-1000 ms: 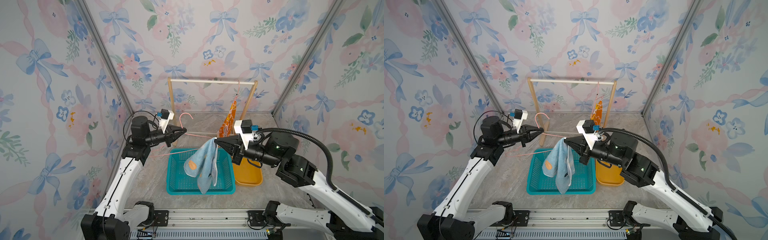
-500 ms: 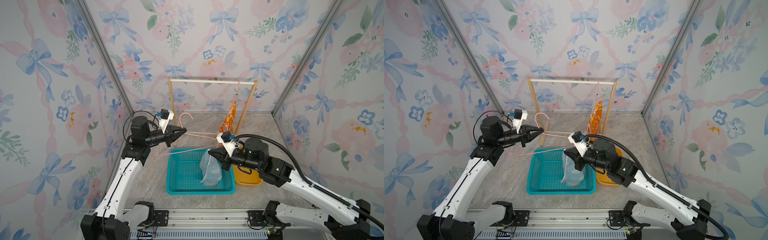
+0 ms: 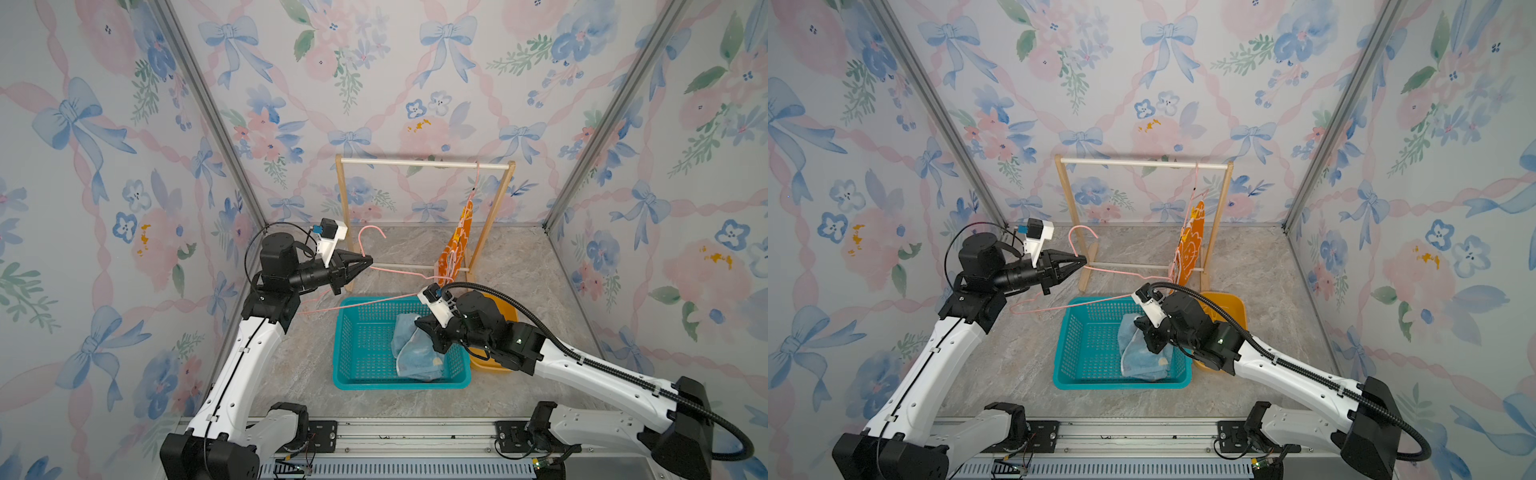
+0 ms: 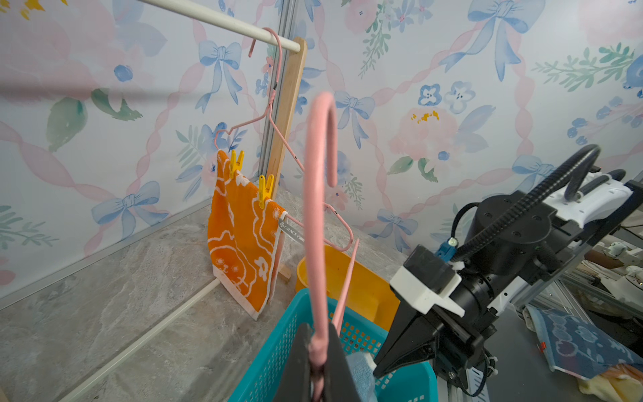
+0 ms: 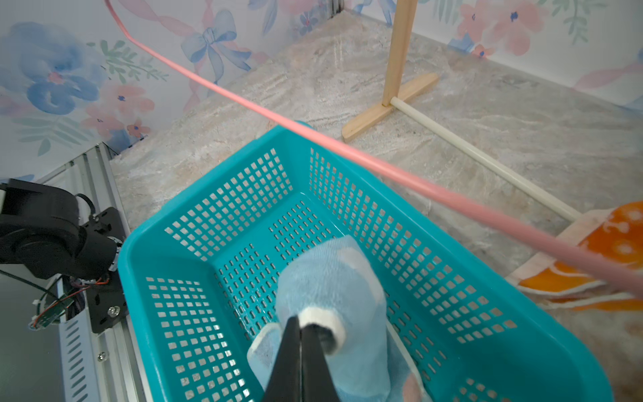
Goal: Remove the clothespins securing towels to the hanger
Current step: Place the towel in the basket, then place the hanger on the clothesline.
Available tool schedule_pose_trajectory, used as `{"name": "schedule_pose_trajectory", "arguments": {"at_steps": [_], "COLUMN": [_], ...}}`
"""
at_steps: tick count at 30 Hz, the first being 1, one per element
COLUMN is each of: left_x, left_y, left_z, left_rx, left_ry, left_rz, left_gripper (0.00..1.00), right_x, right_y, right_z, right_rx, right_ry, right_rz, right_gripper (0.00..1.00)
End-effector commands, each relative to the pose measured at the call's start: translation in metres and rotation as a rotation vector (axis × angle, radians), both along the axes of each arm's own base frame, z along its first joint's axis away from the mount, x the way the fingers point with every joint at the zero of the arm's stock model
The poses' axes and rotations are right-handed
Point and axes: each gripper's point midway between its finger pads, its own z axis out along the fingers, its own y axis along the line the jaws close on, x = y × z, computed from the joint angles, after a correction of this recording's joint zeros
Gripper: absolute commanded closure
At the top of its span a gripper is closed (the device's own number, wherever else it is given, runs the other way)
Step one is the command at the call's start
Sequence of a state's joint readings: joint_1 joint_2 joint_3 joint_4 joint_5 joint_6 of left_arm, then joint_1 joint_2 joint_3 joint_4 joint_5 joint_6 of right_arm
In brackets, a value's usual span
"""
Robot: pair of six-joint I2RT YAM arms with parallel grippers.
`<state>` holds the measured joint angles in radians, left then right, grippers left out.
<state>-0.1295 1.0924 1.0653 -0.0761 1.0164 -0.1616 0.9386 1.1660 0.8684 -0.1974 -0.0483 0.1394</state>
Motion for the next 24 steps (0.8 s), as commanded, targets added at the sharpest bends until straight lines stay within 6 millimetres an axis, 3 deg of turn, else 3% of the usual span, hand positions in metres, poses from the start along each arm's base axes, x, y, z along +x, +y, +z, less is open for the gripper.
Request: {"name": "schedule_pose_trajectory", "arguments": {"at_steps": [1, 6, 14, 19, 24], "left_x": [-0.006, 0.001, 0.012, 0.013, 0.002], "left_y": [0.003, 0.008, 0.018, 0.024, 0.027], "left_z": [0.022, 0.025, 0.033, 0.045, 0.059], "left_rx": [-0.008, -0.002, 0.002, -0.004, -0.015], "left_ry": [-0.074, -0.086, -0.103, -0.13, -0.17], "left_rz": [0.011, 0.066, 0.169, 0.224, 0.24], "left_gripper": [1.0, 1.0, 1.0, 1.0, 1.0], "right_x": [0.006, 0.012, 0.022, 0.023, 0.026], "right_y": [-0.004, -0.007, -0.01, -0.014, -0.032], "right_z": [-0.018, -0.029, -0.05, -0.037, -0.026], "right_rx": [-0.049, -0.068, -0.107, -0.091, -0.07], "right_ry": [0.008, 0.019, 0.052, 0.023, -0.013], "right_rz": [-0.048, -0.078, -0.123, -0.137, -0.197], "right_gripper": [0.9, 0.8, 0.72, 0.66, 0.64]}}
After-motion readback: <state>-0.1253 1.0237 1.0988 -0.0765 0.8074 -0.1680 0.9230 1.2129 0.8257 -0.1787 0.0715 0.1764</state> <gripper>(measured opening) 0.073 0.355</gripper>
